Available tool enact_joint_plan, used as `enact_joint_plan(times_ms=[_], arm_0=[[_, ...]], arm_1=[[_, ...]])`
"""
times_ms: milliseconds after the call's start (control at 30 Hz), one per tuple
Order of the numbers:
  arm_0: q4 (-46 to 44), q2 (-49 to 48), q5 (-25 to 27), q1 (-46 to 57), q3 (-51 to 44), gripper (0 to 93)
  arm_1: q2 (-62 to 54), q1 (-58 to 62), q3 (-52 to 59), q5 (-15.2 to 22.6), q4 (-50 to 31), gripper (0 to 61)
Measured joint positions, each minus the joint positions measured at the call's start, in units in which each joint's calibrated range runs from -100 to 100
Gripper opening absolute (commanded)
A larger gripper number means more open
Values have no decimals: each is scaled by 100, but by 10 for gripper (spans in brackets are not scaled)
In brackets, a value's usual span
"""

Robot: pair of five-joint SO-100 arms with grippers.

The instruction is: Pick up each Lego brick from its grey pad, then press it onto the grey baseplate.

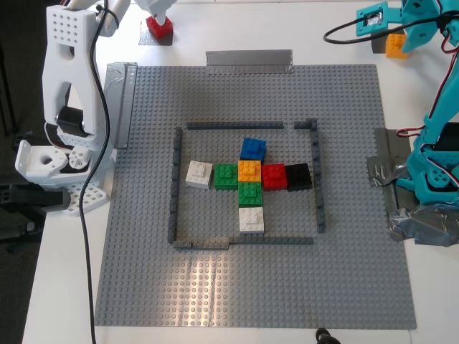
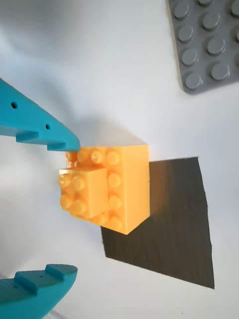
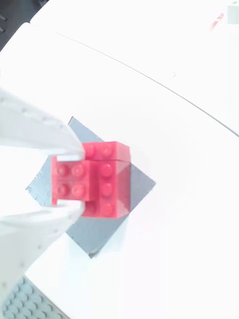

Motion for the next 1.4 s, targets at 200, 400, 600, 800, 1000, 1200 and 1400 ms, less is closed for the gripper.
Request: enact_joint_plan(times_ms=[200, 400, 600, 800, 1000, 1200, 1400], arm_0=[[0, 0, 0, 0, -59, 240], [0, 0, 0, 0, -59, 240], [0, 0, 10, -52, -59, 223], [0, 118, 10, -81, -59, 186], [0, 220, 10, -81, -127, 180], [0, 220, 10, -74, -127, 160], [9, 220, 10, -74, -146, 91]], arm_1=[[-9, 9, -116, -122, 113, 2], [-181, 0, -184, -391, 507, 2], [-596, 136, -551, -821, 1006, 2], [-1287, 445, -435, -1163, 1231, 2], [-2453, 836, 832, -1329, 1303, 2], [-3549, 1627, 2108, -1334, 1400, 1], [-4879, 2673, 3762, -1490, 1400, 1]])
